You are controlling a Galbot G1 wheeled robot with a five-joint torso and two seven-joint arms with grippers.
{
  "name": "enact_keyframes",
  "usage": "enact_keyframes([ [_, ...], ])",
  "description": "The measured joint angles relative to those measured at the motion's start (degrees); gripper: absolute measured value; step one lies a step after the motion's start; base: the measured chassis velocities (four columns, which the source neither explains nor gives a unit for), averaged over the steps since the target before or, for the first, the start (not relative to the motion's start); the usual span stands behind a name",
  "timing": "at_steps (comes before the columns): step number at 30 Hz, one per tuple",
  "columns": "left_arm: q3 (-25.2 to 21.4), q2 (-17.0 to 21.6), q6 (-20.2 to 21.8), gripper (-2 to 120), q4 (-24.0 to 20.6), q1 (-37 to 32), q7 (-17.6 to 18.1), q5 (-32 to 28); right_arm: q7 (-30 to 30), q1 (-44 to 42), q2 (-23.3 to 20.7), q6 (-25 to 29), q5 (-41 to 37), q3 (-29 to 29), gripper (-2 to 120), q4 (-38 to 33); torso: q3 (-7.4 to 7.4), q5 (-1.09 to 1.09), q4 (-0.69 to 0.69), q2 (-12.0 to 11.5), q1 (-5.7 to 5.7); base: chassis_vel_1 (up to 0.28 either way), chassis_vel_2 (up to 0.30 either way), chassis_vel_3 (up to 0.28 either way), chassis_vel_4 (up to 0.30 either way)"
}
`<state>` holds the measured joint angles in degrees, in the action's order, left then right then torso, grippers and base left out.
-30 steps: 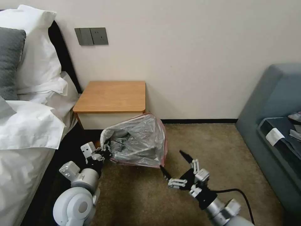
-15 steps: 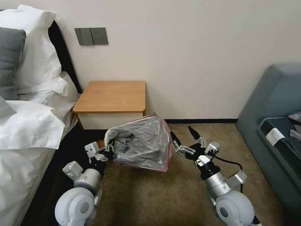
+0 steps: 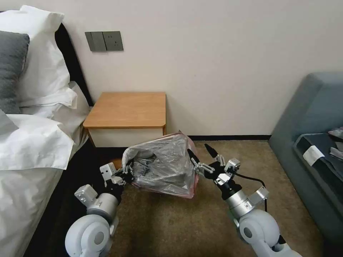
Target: Pick up the garbage bag from the table and place it over the trash can.
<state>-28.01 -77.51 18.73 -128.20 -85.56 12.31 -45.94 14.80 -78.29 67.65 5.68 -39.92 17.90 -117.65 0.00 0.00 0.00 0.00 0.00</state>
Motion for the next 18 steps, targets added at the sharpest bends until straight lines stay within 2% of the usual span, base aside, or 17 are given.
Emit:
enact_keyframes([
  [3, 0.0, 0.0, 0.0, 2, 0.0, -0.1, 0.0, 0.1, 0.0, 0.2, 0.2, 0.0, -0.2, -0.2, 64, 0.3, 0.0, 0.0, 0.0, 0.0, 0.0, 0.0, 0.0, 0.0, 0.0],
  [6, 0.0, 0.0, 0.0, 2, -0.1, -0.2, 0.0, 0.1, 0.1, 0.4, 0.5, -0.1, -0.5, -0.4, 49, 0.6, 0.0, 0.0, 0.0, 0.0, 0.0, 0.0, 0.0, 0.0, 0.0],
  [7, 0.0, 0.0, 0.0, 2, -0.1, -0.2, 0.0, 0.1, 0.1, 0.4, 0.5, -0.1, -0.5, -0.4, 49, 0.6, 0.0, 0.0, 0.0, 0.0, 0.0, 0.0, 0.0, 0.0, 0.0],
  [10, 0.0, -0.1, 0.0, 2, -0.4, -0.3, 0.0, 0.1, 0.2, 0.5, 0.6, -0.3, -1.4, -0.5, 34, 0.7, 0.0, 0.0, 0.0, 0.0, 0.0, 0.0, 0.0, 0.0, 0.0],
  [11, 0.0, -0.1, 0.0, 2, -0.4, -0.3, 0.0, 0.1, 0.2, 0.5, 0.6, -0.3, -1.4, -0.5, 34, 0.7, 0.0, 0.0, 0.0, 0.0, 0.0, 0.0, 0.0, 0.0, 0.0],
  [14, 0.2, -0.3, -0.1, 2, -0.7, -0.4, 0.0, 0.1, 0.2, 0.3, 0.6, -0.9, -3.7, -0.7, 20, 0.5, 0.0, 0.0, 0.0, 0.0, 0.0, 0.0, 0.0, 0.0, 0.0],
  [15, 0.2, -0.3, -0.1, 2, -0.7, -0.4, 0.0, 0.1, 0.2, 0.3, 0.6, -0.9, -3.7, -0.7, 20, 0.5, 0.0, 0.0, 0.0, 0.0, 0.0, 0.0, 0.0, 0.0, 0.0],
  [18, 0.3, -0.2, -0.1, 2, -0.8, -0.5, 0.0, 0.2, -0.4, -0.1, 0.8, -1.7, -7.4, -1.1, 7, 0.1, 0.0, 0.0, 0.0, 0.0, 0.0, 0.0, 0.0, 0.0, 0.0],
])
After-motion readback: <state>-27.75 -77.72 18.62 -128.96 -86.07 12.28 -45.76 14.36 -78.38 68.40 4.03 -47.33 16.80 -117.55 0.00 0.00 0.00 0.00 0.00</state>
